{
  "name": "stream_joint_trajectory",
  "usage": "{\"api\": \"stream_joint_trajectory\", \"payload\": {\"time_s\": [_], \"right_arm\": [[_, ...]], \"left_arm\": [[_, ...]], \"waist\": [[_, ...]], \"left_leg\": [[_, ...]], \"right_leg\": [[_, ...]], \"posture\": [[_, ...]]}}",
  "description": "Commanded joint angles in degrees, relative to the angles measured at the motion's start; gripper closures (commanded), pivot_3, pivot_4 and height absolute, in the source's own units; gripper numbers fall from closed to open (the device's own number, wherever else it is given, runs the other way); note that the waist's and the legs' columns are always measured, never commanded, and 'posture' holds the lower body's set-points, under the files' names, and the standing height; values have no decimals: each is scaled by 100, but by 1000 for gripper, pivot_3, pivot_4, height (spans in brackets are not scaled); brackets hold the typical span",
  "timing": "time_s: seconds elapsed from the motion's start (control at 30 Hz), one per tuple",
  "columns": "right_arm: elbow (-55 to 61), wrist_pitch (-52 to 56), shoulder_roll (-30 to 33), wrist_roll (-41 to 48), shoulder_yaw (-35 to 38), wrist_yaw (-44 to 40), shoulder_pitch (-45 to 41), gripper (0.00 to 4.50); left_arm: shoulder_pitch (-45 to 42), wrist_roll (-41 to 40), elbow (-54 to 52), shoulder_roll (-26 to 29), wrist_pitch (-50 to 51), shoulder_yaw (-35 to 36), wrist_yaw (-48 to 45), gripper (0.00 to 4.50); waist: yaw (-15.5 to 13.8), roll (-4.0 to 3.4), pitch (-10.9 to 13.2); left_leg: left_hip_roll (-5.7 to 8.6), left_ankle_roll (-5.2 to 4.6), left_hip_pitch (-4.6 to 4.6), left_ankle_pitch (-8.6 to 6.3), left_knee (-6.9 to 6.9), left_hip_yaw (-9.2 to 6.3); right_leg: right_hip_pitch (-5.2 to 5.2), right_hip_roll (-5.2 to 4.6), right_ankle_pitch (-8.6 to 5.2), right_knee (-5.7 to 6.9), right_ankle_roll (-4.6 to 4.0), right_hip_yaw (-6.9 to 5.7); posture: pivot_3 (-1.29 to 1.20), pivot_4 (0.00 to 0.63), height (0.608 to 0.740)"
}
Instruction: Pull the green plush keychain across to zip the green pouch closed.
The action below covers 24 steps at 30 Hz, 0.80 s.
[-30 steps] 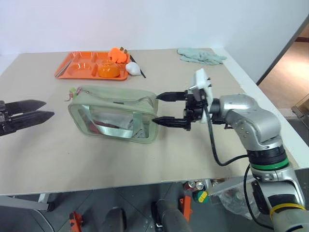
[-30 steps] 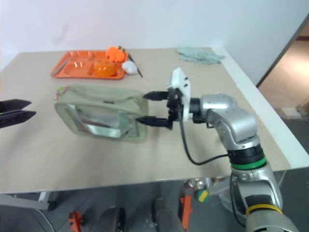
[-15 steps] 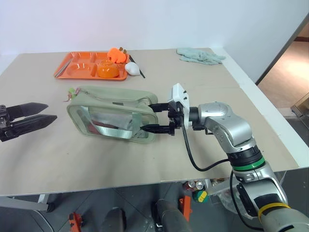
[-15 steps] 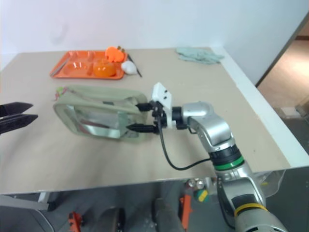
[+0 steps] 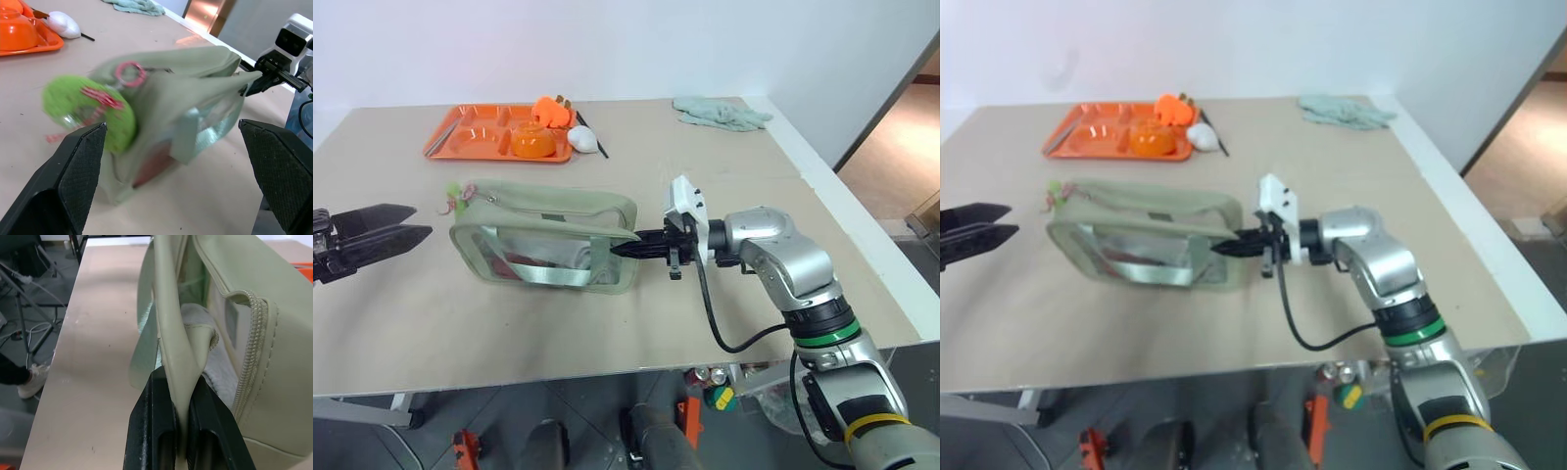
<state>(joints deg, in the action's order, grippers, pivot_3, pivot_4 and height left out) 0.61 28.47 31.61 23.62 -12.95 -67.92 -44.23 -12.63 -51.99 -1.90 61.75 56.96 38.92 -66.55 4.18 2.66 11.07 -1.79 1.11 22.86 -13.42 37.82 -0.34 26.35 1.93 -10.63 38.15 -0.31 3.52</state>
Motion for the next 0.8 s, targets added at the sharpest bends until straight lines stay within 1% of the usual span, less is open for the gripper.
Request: {"api": "stream_joint_trajectory", "payload": {"time_s": [0.03, 0.1, 0.2, 0.37, 0.43, 0.6, 0.7, 0.8], "right_arm": [[-142, -164, 453, 223, 519, -504, -192, 4459], [-316, -244, 574, 206, 573, -642, -292, 4459], [-611, -453, 723, 83, 565, -884, -471, 4459], [-895, -604, 687, -8, 552, -1018, -666, 4459], [-870, -606, 639, -31, 524, -995, -656, 4459], [-631, -527, 572, 14, 506, -946, -494, 4459], [-592, -488, 552, 22, 512, -918, -472, 4459], [-566, -458, 522, 29, 511, -905, -486, 4459]], "left_arm": [[-223, -312, 23, 23, 107, 152, 53, 0], [-289, -414, -82, 36, 150, 26, 51, 0], [-392, -668, -547, 82, 258, -263, -27, 0], [-553, -778, -681, 86, 274, -495, 75, 0], [-471, -644, -564, 81, 205, -509, 118, 0], [-36, 128, 88, 39, -311, -518, 279, 0], [-59, 409, 403, -40, -532, -617, 458, 0], [-227, 548, 490, -224, -686, -846, 622, 0]], "waist": [[-18, 1, 0], [-19, 1, 0], [-2, 1, 1], [15, 1, 1], [19, 1, 1], [21, 0, 2], [14, 0, 2], [12, 0, 2]], "left_leg": [[2, 0, 2, 0, 0, -2], [7, 0, 2, 0, 0, -1], [8, 0, 1, 0, 0, 4], [3, 0, -5, 0, -10, 3], [3, 0, -12, 0, -21, 5], [-4, 0, -25, 0, -40, 4], [-9, 0, -24, 0, -41, -2], [-6, 0, -24, 0, -39, 2]], "right_leg": [[0, -3, -1, -1, 2, -2], [-2, -8, -3, -2, 5, -3], [-2, -10, -1, -4, 8, 0], [-1, -1, -3, -2, 4, 2], [-1, 2, -5, -2, -1, 6], [-1, 11, -14, 2, -16, 8], [-2, 15, -15, 2, -20, -1], [-4, 11, -14, 2, -19, 3]], "posture": [[0, 150, 740], [0, 150, 740], [0, 150, 740], [0, 150, 740], [0, 150, 740], [0, 150, 740], [0, 150, 740], [0, 150, 740]]}}
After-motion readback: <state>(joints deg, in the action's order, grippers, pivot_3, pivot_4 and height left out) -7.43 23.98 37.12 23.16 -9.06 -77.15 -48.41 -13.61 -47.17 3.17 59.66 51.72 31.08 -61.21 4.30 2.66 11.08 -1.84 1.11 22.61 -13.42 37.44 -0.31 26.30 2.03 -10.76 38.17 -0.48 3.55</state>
